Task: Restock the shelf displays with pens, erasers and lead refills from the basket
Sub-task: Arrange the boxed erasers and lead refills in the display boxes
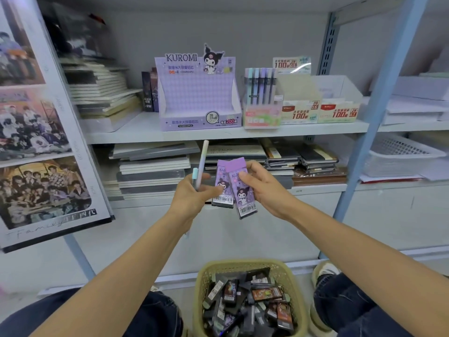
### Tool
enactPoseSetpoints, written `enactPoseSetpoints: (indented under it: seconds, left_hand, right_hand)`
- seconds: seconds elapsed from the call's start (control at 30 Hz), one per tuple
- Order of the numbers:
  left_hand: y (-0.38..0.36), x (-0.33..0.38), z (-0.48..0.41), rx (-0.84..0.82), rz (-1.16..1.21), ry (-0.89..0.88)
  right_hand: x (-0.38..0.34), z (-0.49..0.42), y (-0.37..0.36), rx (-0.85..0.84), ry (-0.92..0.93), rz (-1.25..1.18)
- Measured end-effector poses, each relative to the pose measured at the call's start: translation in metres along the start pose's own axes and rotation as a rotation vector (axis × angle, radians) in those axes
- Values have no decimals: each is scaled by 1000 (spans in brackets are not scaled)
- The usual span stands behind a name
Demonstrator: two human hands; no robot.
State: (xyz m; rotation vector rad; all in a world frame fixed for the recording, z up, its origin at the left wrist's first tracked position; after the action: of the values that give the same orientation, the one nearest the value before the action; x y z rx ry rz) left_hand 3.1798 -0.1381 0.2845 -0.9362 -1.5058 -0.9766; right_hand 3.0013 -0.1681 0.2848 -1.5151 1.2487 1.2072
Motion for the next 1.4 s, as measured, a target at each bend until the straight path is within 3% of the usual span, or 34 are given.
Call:
enactPoseSetpoints:
  seconds: [0.27,0.4,0.73,1.0,1.23,1.4]
  left_hand:
    - [13,18,-10,-11,115,105]
    - [36,50,-31,78,126,19]
    - [111,123,-114,285,225,-150]
    - [122,117,-161,308,304,-165]
    - [121,104,-173,293,280,-140]
    - [118,105,-170,272,303,-150]
  right_hand:
    - [-33,-7,-21,94,332,192]
    - [-74,-43,-26,212,351,195]
    - [-172,-168,-63,276,437,113]
    - [-146,-238,-106,160,480,374]
    - [-133,-248,-103,47,508,462]
    - [-144,-251,-110,-25,553,671]
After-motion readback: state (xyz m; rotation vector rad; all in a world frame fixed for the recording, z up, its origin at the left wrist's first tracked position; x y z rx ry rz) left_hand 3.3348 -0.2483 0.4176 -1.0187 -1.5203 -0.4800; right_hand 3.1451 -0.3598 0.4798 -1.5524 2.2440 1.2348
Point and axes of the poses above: each hand's wrist, its own z-axis away from the middle knuckle, its own y-axis out of the back of the hand, x = y × z, the point moved 3 cm from there along -z, towards the middle knuckle, and after that the axes turned 12 degrees about x, right-handed, at the moved point
